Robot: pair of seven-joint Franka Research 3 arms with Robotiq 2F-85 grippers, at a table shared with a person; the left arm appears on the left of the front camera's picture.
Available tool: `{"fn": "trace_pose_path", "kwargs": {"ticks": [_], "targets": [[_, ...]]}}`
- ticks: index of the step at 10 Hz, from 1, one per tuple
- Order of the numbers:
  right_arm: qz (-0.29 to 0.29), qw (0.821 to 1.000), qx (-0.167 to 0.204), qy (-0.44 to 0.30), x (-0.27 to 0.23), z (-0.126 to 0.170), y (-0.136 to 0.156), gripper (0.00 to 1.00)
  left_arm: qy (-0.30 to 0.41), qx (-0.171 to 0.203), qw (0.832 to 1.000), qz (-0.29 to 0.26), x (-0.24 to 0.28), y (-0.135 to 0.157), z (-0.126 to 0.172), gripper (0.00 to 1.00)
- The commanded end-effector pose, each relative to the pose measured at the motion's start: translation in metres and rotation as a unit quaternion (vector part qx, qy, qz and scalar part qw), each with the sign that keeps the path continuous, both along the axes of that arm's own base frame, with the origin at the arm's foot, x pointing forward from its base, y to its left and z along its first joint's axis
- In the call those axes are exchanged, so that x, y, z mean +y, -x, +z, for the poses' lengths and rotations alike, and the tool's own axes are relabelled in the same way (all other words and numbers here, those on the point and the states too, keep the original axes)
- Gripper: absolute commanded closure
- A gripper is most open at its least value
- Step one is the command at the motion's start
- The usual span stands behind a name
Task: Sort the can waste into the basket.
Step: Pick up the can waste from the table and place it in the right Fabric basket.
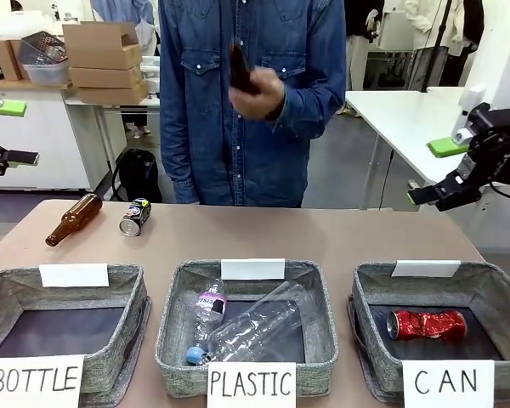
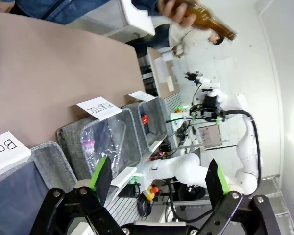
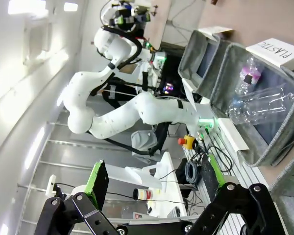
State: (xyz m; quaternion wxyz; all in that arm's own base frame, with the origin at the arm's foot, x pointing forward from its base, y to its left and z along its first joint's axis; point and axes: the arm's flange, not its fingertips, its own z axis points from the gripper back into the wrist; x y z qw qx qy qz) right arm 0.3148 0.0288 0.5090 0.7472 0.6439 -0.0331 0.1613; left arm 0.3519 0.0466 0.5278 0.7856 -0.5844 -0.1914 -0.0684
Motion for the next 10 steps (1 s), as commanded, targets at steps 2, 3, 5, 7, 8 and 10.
{"fn": "trace_pose_path", "kwargs": {"ticks": [2,3,5,7,8,10], "targets": [[0.007,1.000,-0.009,0.002,-0.002,0.004,-0.001,0.00,-0.127,0.056,0.990,-0.038,-0.065,-0.074,-0.006,0.00],[0.007,1.000,-0.009,0.002,-0.002,0.004,-0.001,0.00,-0.172,0.073,0.982,-0.021,-0.079,-0.096,-0.006,0.00],[0.007,1.000,-0.009,0.002,-0.002,0.004,-0.001,0.00,-0.182,0.080,0.979,-0.036,-0.058,-0.094,0.006,0.00],[0.007,1.000,-0.009,0.002,-0.002,0.004,-0.001,0.00,-0.155,0.066,0.985,-0.035,0.007,-0.048,0.014,0.00],[0.007,1.000,-0.009,0.002,-0.002,0.004,-0.001,0.00,-0.133,0.050,0.990,-0.012,0.052,-0.011,0.016,0.00],[0.007,1.000,-0.009,0.002,-0.002,0.004,-0.001,0.00,-0.105,0.051,0.993,0.018,0.080,0.017,0.009,0.00]]}}
